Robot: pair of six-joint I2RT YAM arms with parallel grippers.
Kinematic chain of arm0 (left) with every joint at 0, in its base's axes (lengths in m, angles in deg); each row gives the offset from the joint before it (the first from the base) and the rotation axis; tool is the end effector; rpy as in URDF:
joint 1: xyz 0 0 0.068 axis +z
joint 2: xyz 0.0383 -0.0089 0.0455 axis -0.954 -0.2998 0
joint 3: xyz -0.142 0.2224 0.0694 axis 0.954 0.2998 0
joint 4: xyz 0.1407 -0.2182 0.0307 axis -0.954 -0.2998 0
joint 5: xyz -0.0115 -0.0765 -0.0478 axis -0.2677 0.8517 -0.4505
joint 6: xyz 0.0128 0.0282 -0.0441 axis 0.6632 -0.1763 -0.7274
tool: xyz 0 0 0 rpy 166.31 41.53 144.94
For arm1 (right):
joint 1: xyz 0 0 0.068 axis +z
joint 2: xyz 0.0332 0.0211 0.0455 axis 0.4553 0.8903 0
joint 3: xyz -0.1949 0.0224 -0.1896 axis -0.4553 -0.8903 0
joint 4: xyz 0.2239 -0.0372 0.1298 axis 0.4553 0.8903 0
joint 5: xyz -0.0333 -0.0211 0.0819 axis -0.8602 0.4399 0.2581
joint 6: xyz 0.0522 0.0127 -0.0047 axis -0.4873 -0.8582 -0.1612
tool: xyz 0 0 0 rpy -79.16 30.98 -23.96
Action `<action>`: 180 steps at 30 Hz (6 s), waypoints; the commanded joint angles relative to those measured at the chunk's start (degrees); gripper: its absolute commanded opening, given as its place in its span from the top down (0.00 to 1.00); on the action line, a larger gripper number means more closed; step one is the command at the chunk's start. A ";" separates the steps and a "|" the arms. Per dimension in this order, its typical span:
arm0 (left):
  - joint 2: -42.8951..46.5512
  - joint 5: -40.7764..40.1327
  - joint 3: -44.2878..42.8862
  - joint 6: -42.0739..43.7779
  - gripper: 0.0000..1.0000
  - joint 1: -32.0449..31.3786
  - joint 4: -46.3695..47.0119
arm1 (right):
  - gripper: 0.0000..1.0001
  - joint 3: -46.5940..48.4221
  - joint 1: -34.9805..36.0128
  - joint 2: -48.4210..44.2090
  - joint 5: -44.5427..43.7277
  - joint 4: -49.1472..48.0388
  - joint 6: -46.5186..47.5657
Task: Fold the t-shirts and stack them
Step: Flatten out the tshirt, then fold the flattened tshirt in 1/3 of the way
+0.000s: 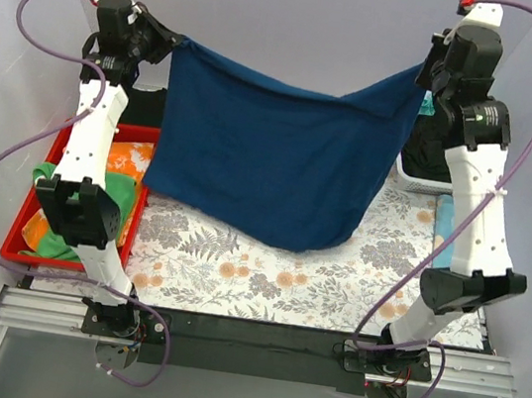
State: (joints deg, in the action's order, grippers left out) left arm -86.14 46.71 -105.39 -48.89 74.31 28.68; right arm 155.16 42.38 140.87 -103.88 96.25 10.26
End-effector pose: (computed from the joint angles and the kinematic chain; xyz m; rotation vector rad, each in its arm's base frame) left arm 0.4034 0.0054 0.4552 -1.2316 1.5752 -1.1392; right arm 0.3184 0.0723 0.5428 0.1699 1.6733 -0.0669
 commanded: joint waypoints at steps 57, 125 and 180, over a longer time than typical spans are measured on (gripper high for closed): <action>-12.62 6.75 -28.88 -3.33 1.00 1.49 10.63 | 0.99 -9.14 -4.39 -12.69 13.56 -37.89 0.13; 41.36 -4.50 68.25 -4.20 1.00 -0.97 -15.74 | 0.99 -80.43 -4.30 -56.32 9.69 11.79 -25.10; 15.59 -11.36 54.01 -1.31 0.72 -0.18 5.80 | 0.54 -58.07 -8.52 -5.32 22.78 -19.96 -8.92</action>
State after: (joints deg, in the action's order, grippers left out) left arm -74.97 36.83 -50.66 -51.73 73.94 33.97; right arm 101.31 34.18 141.05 -83.36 74.83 1.51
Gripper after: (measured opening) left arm 0.275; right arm 0.469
